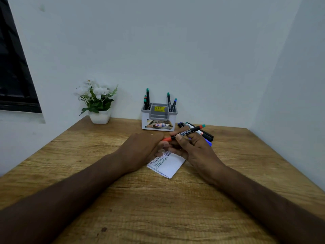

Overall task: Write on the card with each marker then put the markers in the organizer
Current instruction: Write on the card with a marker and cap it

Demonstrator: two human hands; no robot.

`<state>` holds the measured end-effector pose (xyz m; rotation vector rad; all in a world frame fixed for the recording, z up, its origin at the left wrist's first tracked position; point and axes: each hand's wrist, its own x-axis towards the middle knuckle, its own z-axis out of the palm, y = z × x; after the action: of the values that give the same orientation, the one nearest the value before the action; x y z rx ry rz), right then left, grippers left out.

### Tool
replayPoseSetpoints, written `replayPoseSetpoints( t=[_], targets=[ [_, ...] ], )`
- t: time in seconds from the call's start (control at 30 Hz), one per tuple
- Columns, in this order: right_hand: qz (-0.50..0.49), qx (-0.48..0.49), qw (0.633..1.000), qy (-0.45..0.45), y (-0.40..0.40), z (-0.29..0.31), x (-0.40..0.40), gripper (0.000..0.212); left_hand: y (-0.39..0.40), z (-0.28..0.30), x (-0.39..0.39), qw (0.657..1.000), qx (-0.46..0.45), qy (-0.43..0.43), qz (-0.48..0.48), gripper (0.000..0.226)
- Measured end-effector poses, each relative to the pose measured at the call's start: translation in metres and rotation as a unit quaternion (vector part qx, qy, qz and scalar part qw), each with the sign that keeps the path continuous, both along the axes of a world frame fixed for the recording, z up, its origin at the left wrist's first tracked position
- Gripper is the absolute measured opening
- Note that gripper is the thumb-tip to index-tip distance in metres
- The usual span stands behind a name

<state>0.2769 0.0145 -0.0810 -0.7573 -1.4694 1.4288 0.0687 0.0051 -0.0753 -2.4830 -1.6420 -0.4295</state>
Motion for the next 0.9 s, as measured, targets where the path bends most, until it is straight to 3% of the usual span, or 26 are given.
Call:
replayPoseSetpoints(
  t=[0.13,0.23,0.3,0.4,0.5,0.6,0.77,0.9],
  targets=[
    [-0.008,-0.03,0.996,0.08,0.0,0.011,0.001,0.024,-0.002,-0.001,-0.005,1.0,0.001,-0.016,-0.012,0.015],
    [-0.043,-0.01,0.992,0.117,0.004,0.025,0.014,0.025,0.0,-0.007,-0.011,0.999,-0.006,-0.046,-0.025,0.032],
    [-0.097,0.016,0.99,0.106,0.005,0.026,0.02,0.025,-0.002,-0.008,-0.011,0.995,-0.015,-0.088,-0.039,0.044],
    [-0.144,0.018,0.986,0.077,0.002,0.022,0.017,0.027,0.0,-0.007,-0.013,0.993,-0.025,-0.102,-0.061,0.036],
    [-0.117,-0.061,0.99,0.055,-0.01,0.018,0.005,0.03,0.002,-0.006,-0.022,0.987,-0.082,-0.105,-0.085,0.03],
    [-0.095,-0.115,0.989,0.013,-0.018,0.012,-0.005,0.033,0.002,-0.01,-0.028,0.981,-0.114,-0.112,-0.107,0.055],
    [-0.109,-0.092,0.989,-0.033,-0.019,0.008,-0.004,0.032,0.004,-0.01,-0.025,0.985,-0.096,-0.098,-0.105,0.047],
    [-0.096,-0.075,0.992,-0.027,-0.022,0.009,-0.003,0.032,0.004,-0.01,-0.027,0.987,-0.103,-0.082,-0.091,0.07]
  ],
)
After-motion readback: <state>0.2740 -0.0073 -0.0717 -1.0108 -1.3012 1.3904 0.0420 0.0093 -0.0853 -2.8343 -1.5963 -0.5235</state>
